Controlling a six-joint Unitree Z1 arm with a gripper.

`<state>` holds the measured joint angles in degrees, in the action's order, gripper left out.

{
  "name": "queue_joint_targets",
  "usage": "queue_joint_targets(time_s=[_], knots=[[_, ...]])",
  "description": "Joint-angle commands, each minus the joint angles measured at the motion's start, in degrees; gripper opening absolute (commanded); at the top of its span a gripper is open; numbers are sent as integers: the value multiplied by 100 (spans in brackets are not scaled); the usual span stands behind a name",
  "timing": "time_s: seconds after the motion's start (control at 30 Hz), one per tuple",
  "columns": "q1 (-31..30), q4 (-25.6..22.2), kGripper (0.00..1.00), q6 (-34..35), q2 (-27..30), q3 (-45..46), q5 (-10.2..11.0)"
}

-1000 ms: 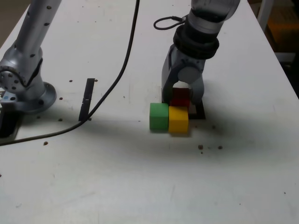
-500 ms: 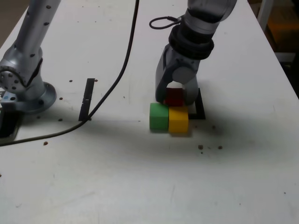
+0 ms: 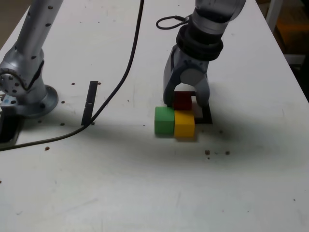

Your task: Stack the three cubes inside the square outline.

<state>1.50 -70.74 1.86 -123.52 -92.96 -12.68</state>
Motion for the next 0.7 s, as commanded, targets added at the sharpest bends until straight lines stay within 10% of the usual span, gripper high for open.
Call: queue_joint_targets(time_s=[0.0,0.4,0.67], knots=[[8,6,65,-15,-10,-12,13],[34,-26,68,-31,52,-42,160],[34,-630,69,339,627,-171,796]])
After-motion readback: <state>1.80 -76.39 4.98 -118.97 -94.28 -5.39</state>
